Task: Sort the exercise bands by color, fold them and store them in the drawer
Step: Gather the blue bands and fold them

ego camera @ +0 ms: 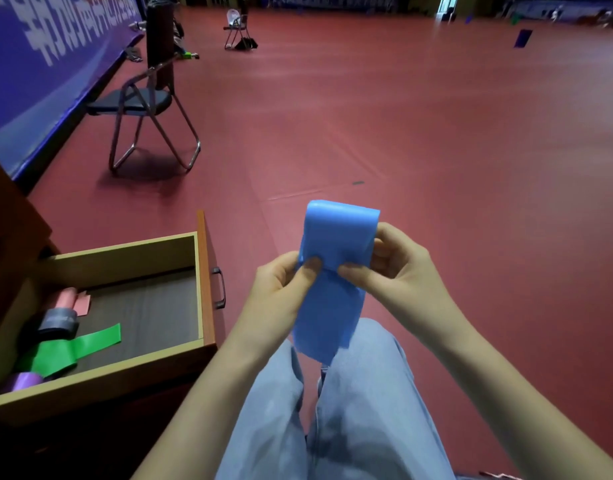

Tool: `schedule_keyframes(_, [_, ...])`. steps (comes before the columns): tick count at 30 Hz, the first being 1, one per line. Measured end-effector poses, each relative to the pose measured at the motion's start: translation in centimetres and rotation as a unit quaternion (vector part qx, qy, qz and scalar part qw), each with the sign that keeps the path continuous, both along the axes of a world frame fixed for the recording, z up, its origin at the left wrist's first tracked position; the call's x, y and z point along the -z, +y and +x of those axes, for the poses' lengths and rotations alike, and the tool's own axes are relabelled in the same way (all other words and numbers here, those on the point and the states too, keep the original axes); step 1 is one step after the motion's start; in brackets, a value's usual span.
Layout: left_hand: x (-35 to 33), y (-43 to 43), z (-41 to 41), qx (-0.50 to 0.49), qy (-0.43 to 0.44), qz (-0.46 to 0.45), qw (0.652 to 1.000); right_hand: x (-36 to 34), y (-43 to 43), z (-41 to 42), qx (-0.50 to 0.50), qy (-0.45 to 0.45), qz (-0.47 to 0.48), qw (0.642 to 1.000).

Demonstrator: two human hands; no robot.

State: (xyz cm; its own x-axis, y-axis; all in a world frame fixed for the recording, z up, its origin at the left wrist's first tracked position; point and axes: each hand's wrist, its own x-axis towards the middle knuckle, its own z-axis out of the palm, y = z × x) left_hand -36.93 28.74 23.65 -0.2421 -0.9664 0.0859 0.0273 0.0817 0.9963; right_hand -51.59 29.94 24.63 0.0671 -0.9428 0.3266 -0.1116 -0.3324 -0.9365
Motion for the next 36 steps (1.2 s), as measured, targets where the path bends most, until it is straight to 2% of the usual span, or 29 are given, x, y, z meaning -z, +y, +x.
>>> schedule_keyframes(6, [0.3, -0.1, -0.2, 0.077, -0.013, 0.025, 0.997, 0.6, 0.5, -0.1, 0.033, 0.040, -0.043, 0.998])
schedule_keyframes(11, [0.3, -0.2, -0.1, 0.122, 0.059, 0.110, 0.985, 1.4, 0.7, -0.1, 0.071, 0.024, -0.056, 0.996])
schedule_keyframes(14, [0.8, 0.0, 0.7, 0.133, 0.162, 0.191, 0.959, 2.0, 0.6, -0.2, 0.084, 0.033, -0.076, 0.993])
schedule_keyframes(17, [0.3, 0.3, 0.7, 0.169, 0.158, 0.232, 0.945, 2.2, 0.6, -0.1, 0.073, 0.046, -0.091, 0.992])
schedule_keyframes(21, [0.4, 0.3, 0.7, 0.131, 0.127, 0.220, 0.958, 2.8, 0.7, -0.2, 0.057, 0.095, -0.095, 0.989])
schedule_keyframes(28, [0.9, 0.0, 0.5, 0.078, 0.063, 0.160, 0.982, 2.7, 0.9, -0.6, -0.016, 0.035, 0.023, 0.999])
schedule_keyframes(33, [0.7, -0.2, 0.1, 0.017, 0.048, 0.103, 0.993, 2.8, 1.1, -0.7, -0.028, -0.088, 0.135, 0.987])
schedule_keyframes(36, [0.3, -0.4, 0.1, -0.004, 0.036, 0.071, 0.997, 2.8, 1.4, -0.8, -0.084, -0.045, 0.176, 0.980])
